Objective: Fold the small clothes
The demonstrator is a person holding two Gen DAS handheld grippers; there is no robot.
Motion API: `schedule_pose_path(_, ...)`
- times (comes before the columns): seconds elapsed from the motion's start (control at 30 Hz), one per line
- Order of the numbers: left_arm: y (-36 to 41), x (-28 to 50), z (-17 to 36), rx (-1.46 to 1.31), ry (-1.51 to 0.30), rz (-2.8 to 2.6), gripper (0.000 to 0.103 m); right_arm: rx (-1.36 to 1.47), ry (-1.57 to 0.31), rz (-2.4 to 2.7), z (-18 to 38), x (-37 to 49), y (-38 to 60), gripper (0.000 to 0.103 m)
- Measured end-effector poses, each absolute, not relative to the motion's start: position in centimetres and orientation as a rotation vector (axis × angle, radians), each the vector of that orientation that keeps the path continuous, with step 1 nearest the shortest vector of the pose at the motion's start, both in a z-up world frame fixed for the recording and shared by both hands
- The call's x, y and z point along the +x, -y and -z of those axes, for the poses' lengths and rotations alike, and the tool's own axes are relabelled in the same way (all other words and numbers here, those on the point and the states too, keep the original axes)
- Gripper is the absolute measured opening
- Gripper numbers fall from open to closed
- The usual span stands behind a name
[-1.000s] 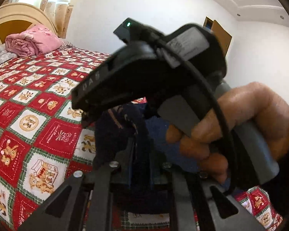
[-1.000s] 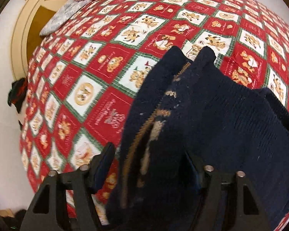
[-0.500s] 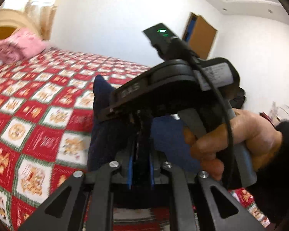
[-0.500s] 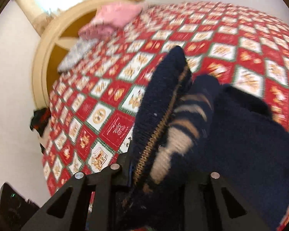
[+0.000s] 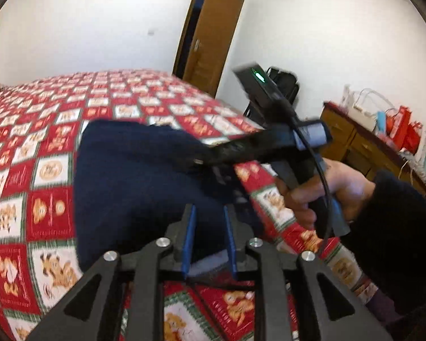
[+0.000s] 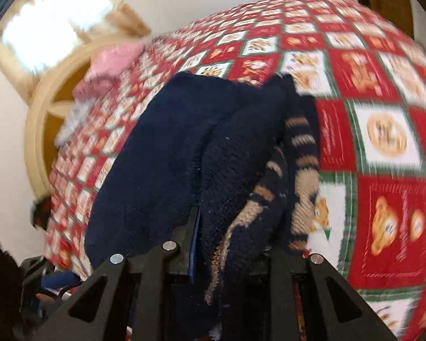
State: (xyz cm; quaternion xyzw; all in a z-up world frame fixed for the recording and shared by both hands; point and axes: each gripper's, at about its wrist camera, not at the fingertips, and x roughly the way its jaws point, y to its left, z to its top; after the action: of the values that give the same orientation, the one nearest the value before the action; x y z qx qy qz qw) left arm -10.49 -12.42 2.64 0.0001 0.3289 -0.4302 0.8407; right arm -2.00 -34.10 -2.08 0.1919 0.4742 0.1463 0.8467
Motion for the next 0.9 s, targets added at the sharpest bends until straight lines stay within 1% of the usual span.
schedule_pose_path(0.03, 12.3, -10.3, -2.5, 0.000, -0.707, 0.896, 0.025, 0.437, -0.981, -0.314, 2.4, -2.2, 34.6, 0.022)
schedule_pose_path(0.17, 10.5, -9.0, -3.0, -0.053, -0.722, 0.802, 0.036, 0.410, -0.941, -0.301, 2.5, -2.5, 34.4, 0.022)
schedule_pose_path(0.2, 10.2, -8.7, -2.8, -0.061, -0.718, 0.781, 0.036, 0.412, -0.939, -0.296, 2.4, -2.5, 34.3, 0.023)
schedule_pose_path(0.23, 9.8, -8.3, -3.0, -0.067, -0.715, 0.759, 0.037, 0.429, -0.941, -0.292, 2.4, -2.4, 34.2, 0.027)
schedule_pose_path(0.3, 8.8, -7.5, -3.2, -0.083, -0.701, 0.707, 0.040, 0.488, -0.966, -0.299, 2.7, -2.2, 34.9, 0.028)
schedule_pose_path(0.37, 8.2, -6.4, -2.5, -0.100, -0.701, 0.674, 0.048, 0.530, -0.979, -0.298, 2.8, -2.1, 35.0, 0.030)
schedule_pose_path(0.47, 7.7, -5.3, -1.8, -0.112, -0.725, 0.621, 0.050, 0.555, -1.005, -0.271, 2.3, -2.0, 34.7, 0.033)
schedule_pose_path(0.5, 7.4, -5.1, -1.7, -0.115, -0.736, 0.605, 0.050, 0.545, -1.007, -0.268, 1.9, -1.8, 34.4, 0.037)
schedule_pose_path(0.53, 7.2, -5.0, -1.5, -0.115, -0.745, 0.595, 0.050, 0.532, -1.004, -0.268, 1.5, -1.6, 34.1, 0.046)
schedule_pose_path(0.57, 7.0, -4.9, -1.3, -0.111, -0.751, 0.590, 0.050, 0.518, -0.998, -0.272, 0.9, -1.2, 33.9, 0.052)
schedule_pose_path(0.6, 6.8, -5.0, -1.2, -0.104, -0.752, 0.582, 0.050, 0.509, -0.998, -0.272, 0.6, -0.7, 33.6, 0.063)
schedule_pose_path(0.63, 6.5, -5.1, -1.2, -0.099, -0.749, 0.578, 0.052, 0.504, -1.000, -0.265, 0.4, -0.2, 33.4, 0.066)
schedule_pose_path(0.67, 6.3, -5.2, -1.2, -0.094, -0.745, 0.575, 0.057, 0.502, -1.003, -0.251, 0.3, 0.4, 33.2, 0.066)
schedule_pose_path(0.8, 5.5, -5.4, -1.8, -0.085, -0.725, 0.571, 0.063, 0.509, -1.010, -0.202, 0.9, 2.7, 32.9, 0.066)
schedule_pose_path(0.87, 5.0, -5.6, -2.1, -0.088, -0.712, 0.566, 0.068, 0.514, -1.015, -0.178, 1.5, 3.4, 32.9, 0.066)
schedule_pose_path(0.9, 4.8, -5.6, -2.2, -0.091, -0.706, 0.562, 0.069, 0.528, -1.018, -0.175, 2.0, 3.8, 33.0, 0.066)
